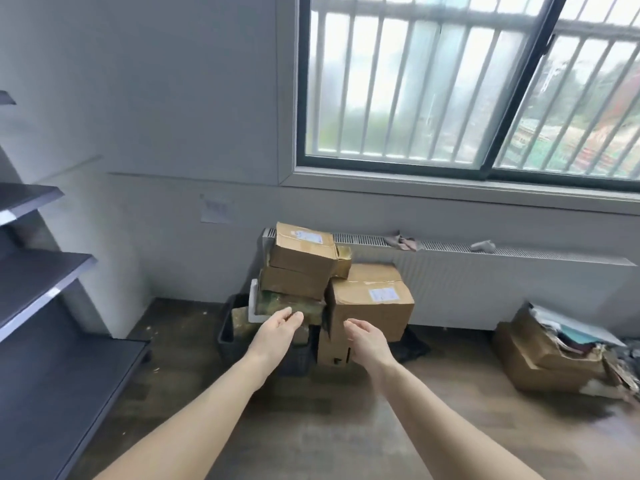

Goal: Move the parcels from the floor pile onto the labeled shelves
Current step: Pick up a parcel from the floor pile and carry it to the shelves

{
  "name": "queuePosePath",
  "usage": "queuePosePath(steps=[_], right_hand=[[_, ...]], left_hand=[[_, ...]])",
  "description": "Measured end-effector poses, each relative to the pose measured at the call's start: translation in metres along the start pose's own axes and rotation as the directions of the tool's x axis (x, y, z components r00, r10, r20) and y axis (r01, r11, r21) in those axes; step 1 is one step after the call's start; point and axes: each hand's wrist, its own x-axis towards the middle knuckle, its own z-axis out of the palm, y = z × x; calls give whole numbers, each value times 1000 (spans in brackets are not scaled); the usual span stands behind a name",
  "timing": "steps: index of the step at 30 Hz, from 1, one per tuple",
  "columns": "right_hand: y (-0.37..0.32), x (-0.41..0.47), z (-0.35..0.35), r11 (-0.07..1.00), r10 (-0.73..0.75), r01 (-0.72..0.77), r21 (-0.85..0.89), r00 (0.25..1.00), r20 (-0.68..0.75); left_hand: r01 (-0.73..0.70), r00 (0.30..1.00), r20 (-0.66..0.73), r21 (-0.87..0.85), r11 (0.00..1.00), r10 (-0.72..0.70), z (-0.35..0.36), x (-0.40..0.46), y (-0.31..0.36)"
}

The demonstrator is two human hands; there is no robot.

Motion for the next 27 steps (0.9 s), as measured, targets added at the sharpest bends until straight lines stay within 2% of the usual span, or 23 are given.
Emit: queuePosePath(steps=[5, 10, 15, 21, 27], right_hand=[[-25, 97, 17, 998, 45, -47, 37, 998, 36], [-60, 181, 18, 989, 137, -140, 56, 989, 61], [-98, 264, 4, 985, 159, -154, 77, 986, -52], [-112, 351, 8, 973, 214, -209, 98, 976, -37], [-133, 444, 11, 971, 225, -223, 81, 974, -11]], left_hand=[[129, 991, -23, -34, 991, -130, -24, 115, -7], [253, 963, -67, -109, 961, -261, -39, 224, 21], [263, 963, -44, -78, 962, -266, -40, 318, 55], [245, 969, -17, 10, 970, -245, -31, 400, 71], [259, 964, -75, 36, 965, -256, -26, 493, 84]])
